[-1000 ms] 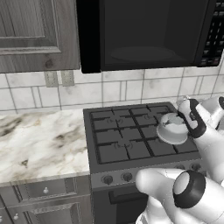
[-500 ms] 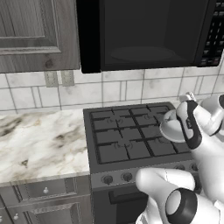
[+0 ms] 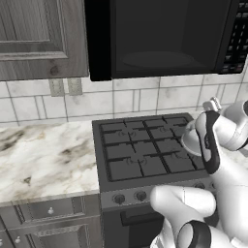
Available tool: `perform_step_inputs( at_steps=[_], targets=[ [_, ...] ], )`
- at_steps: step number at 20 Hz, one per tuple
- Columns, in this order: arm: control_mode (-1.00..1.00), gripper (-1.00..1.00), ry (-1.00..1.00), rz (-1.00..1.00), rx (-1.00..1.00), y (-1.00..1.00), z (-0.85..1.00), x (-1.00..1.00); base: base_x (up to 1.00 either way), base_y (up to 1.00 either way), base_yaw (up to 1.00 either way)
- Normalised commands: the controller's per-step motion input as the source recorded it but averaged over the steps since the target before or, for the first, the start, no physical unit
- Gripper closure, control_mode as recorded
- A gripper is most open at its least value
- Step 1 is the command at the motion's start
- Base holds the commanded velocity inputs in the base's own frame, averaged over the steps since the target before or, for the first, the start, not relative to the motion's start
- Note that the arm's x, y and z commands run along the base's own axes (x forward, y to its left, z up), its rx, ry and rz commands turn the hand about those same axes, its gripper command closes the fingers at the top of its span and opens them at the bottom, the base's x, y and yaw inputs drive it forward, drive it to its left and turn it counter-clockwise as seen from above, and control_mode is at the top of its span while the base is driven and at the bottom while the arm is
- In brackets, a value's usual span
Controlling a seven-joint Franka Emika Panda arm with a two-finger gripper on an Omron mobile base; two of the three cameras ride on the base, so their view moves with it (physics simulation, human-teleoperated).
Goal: The kettle is done boiling. Turn off the stove, then wait for 300 timesteps before moving the kettle to the dining table.
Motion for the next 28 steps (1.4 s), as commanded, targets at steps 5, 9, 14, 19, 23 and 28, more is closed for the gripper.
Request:
perform_step_inputs(
  at_steps=[5, 9, 14, 19, 23, 28],
  targets=[
    [-1.00, 1.00, 0.00, -0.08, 0.00, 0.00, 0.31, -0.20, 0.00, 0.00, 0.00],
    [-1.00, 1.00, 0.00, -0.05, 0.00, 0.00, 0.10, -0.02, 0.00, 0.00, 0.00],
    [-1.00, 1.00, 0.00, 0.00, 0.00, 0.00, 0.00, 0.00, 0.00, 0.00, 0.00],
    [1.00, 1.00, 0.00, 0.00, 0.00, 0.00, 0.00, -0.01, -0.15, 0.00, -0.02],
    [1.00, 1.00, 0.00, 0.00, 0.00, 0.00, 0.00, 0.00, -0.63, -0.07, -0.15],
    [1.00, 1.00, 0.00, 0.00, 0.00, 0.00, 0.00, 0.00, -0.58, -0.10, -0.18]
  ],
)
